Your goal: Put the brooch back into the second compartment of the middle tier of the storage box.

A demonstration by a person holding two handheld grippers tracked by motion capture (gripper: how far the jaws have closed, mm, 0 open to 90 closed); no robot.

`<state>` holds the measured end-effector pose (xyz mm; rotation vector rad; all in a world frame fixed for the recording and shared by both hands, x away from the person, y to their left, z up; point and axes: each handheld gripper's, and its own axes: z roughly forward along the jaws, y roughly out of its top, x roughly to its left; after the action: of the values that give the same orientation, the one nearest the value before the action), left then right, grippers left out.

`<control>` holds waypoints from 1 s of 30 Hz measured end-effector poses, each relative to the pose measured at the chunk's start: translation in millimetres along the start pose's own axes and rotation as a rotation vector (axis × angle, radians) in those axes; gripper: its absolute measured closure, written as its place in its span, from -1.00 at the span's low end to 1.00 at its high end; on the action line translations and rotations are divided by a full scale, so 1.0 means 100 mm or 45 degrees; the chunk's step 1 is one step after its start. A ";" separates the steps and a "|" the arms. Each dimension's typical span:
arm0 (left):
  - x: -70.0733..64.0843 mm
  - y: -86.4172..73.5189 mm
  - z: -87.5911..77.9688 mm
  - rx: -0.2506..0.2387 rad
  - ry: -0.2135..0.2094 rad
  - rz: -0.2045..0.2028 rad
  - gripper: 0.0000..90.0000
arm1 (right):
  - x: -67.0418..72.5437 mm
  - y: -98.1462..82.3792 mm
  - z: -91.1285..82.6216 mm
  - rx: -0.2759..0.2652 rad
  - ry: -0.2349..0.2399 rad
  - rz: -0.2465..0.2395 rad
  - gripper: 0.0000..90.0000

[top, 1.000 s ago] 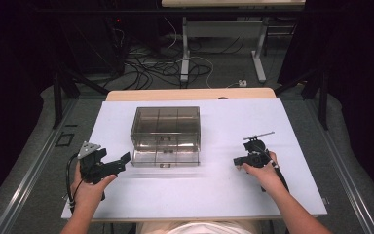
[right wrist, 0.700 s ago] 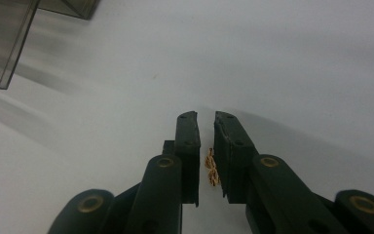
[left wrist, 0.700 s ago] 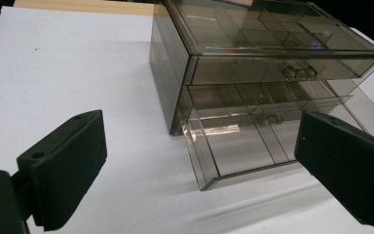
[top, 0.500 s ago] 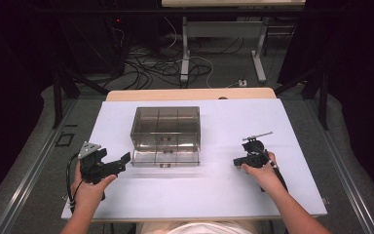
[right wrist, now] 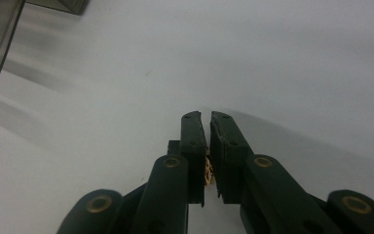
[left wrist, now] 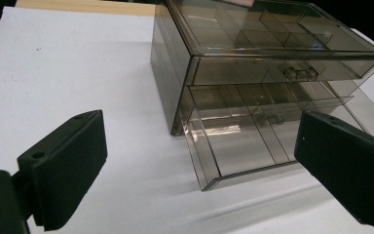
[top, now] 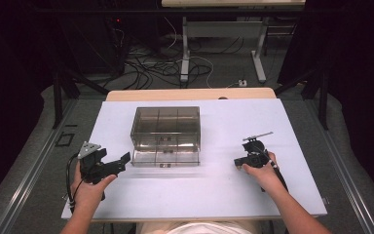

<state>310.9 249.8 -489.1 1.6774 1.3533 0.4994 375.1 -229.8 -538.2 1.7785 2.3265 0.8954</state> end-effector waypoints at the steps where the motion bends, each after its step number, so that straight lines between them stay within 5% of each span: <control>1: 0.00 0.00 0.00 0.001 0.000 -0.001 -0.89 | 0.00 0.00 0.00 -0.004 -0.001 -0.002 0.88; 30: 0.01 0.00 0.00 0.000 0.007 0.000 -0.88 | 0.02 -0.01 0.00 -0.009 0.007 -0.023 1.00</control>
<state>310.9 250.8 -489.0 1.6769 1.3573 0.5045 373.6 -228.4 -538.1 1.7516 2.3359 0.9058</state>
